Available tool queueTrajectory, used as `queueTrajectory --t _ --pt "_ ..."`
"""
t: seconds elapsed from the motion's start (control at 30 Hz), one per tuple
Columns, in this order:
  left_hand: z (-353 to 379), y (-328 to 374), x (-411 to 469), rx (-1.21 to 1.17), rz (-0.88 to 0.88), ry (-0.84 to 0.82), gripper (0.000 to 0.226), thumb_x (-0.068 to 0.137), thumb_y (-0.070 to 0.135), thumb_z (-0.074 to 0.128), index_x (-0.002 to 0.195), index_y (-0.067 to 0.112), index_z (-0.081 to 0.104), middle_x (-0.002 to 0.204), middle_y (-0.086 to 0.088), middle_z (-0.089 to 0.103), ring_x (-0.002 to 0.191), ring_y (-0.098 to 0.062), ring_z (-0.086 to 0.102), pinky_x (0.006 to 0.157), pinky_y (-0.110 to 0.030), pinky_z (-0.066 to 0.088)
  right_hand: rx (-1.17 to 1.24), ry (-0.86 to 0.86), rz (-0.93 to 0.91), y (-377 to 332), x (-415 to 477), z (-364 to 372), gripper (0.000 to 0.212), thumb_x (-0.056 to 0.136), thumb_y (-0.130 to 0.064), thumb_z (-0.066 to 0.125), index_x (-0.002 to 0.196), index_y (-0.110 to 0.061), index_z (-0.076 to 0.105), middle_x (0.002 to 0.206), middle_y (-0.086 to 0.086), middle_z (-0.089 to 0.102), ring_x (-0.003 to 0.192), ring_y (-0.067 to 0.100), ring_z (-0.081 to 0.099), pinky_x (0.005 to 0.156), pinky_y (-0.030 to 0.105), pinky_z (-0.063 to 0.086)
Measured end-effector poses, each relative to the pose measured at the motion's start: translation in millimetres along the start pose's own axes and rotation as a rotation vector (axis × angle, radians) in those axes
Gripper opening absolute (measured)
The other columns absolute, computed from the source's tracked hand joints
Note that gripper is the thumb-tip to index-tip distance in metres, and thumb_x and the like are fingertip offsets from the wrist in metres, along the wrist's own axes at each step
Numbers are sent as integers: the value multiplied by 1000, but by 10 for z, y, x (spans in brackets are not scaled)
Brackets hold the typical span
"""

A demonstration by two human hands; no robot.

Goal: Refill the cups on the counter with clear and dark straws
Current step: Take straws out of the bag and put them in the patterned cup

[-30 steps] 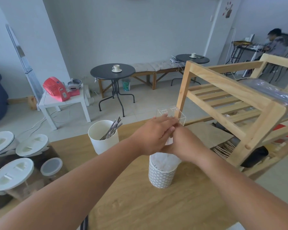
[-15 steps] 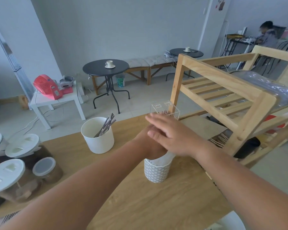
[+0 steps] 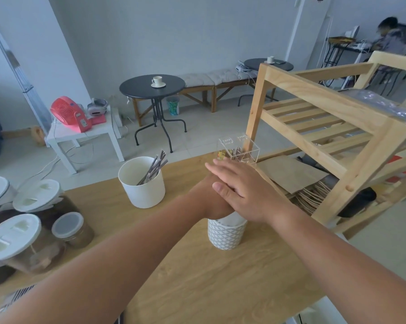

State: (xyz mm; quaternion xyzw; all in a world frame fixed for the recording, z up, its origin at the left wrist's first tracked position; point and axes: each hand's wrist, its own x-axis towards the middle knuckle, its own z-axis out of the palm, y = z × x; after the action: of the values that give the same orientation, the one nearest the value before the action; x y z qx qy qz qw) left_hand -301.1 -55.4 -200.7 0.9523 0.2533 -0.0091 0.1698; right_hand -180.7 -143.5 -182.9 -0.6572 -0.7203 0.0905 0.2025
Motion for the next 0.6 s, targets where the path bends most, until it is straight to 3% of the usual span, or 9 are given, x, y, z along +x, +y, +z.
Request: queueTrajectory --t 0.07,0.1,0.23,0.33,0.4,0.43,0.53,0.6 --pt "-140 -59 -130 -93 103 89 28 102 9 50 124 1 65 129 -22 63 121 -37 58 103 -45 48 -6 29 4 -3 0 10 71 107 -66 21 170 -35 20 177 -3 24 164 14 13 132 49 16" --pt "-211 -110 -200 -154 148 151 26 100 9 51 120 4 67 127 -17 65 118 -31 59 100 -41 50 -11 36 10 12 -3 19 72 106 -67 21 171 -35 14 178 -2 21 165 15 13 131 50 18" --pt "-279 -481 -688 -274 152 400 43 108 23 45 150 15 49 157 -1 48 152 -16 34 121 -28 30 -156 -61 39 36 6 152 84 98 -85 11 170 -43 -3 180 -2 11 165 22 11 130 55 19" --pt "-168 -808 -1084 -275 41 505 35 109 23 47 143 18 55 144 3 59 138 -11 49 111 -14 34 -294 -147 73 38 -2 247 95 87 -95 6 168 -45 16 179 -8 14 164 25 15 129 56 22" --pt "-37 -1054 -1338 -245 -94 426 34 107 25 49 140 22 56 138 6 61 123 -10 54 96 -4 34 -298 -157 94 19 7 258 95 86 -95 10 167 -46 22 176 -11 20 162 23 18 127 53 26" --pt "51 -1194 -1447 -220 -176 331 34 106 28 49 140 25 55 139 8 60 123 -11 55 93 -6 34 -293 -159 102 17 15 247 95 87 -95 10 167 -46 22 176 -12 22 162 22 19 126 52 27" --pt "327 -1630 -1805 -119 -373 2 38 105 30 50 143 27 52 145 5 56 130 -19 54 103 -26 40 -314 -168 97 -12 40 224 93 88 -94 11 167 -46 21 175 -11 23 162 21 20 126 52 26" --pt "479 -1840 -2010 -32 -443 -125 43 104 22 50 147 25 48 147 0 51 132 -25 53 109 -37 42 -343 -187 101 -30 43 212 92 90 -93 12 168 -45 21 176 -11 23 162 21 20 126 52 25"
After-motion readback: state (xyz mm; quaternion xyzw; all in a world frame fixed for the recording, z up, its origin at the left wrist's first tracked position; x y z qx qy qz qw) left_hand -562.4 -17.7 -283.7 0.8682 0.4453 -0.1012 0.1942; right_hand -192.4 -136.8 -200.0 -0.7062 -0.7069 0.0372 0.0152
